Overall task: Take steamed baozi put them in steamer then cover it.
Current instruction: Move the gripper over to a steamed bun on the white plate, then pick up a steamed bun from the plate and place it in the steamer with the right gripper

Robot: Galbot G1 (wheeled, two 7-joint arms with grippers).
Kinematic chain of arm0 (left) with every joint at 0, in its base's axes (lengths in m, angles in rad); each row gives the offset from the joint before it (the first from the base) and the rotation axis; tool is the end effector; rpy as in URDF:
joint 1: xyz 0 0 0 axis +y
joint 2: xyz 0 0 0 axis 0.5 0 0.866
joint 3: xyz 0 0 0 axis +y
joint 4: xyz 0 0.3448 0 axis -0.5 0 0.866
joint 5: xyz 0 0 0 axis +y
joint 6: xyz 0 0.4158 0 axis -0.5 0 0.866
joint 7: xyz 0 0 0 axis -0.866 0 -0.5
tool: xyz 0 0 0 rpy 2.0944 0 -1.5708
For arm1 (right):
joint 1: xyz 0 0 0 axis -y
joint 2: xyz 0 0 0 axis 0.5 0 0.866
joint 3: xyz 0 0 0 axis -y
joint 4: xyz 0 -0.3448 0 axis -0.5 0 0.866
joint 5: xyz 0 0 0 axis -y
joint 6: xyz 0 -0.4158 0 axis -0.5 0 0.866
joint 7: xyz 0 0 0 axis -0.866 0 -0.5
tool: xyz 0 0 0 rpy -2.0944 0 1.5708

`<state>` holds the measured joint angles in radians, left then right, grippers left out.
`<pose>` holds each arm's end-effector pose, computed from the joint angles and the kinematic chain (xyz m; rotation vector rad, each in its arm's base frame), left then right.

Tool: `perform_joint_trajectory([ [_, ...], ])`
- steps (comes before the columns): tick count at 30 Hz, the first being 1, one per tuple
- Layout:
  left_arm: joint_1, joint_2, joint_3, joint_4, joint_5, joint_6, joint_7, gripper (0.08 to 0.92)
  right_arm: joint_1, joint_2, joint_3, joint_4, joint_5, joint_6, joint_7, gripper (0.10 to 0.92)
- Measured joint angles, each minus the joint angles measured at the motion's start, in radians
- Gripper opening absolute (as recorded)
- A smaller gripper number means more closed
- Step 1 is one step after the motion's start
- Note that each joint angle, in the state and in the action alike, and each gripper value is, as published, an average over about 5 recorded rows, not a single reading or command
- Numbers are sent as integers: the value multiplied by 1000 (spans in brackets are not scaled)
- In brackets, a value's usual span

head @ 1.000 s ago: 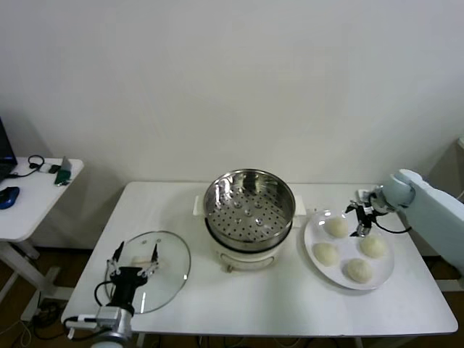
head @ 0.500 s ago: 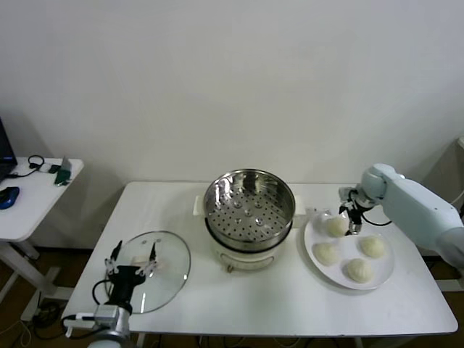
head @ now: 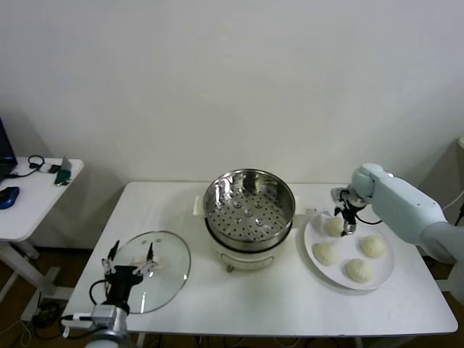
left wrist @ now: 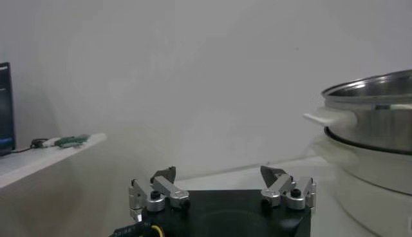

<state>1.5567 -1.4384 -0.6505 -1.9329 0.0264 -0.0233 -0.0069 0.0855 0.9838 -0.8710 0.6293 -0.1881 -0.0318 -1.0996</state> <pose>0.2444 0.0749 -0.3534 0.0935 -3.0096 -0.3037 0.6525 -0.1765 -0.2583 1.1272 -1.2729 1.3415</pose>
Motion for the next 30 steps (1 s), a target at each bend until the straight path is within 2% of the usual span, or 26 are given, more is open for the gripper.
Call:
perform_joint_trajectory([
  [16,8,-1,-5,-5,-3,0,-2,823,23,-8,-19,12,13,26,-9,670],
  [30,25,6,-11,-26,-16,1,-2,823,312,-48,-274,211,188,97,-30,670],
])
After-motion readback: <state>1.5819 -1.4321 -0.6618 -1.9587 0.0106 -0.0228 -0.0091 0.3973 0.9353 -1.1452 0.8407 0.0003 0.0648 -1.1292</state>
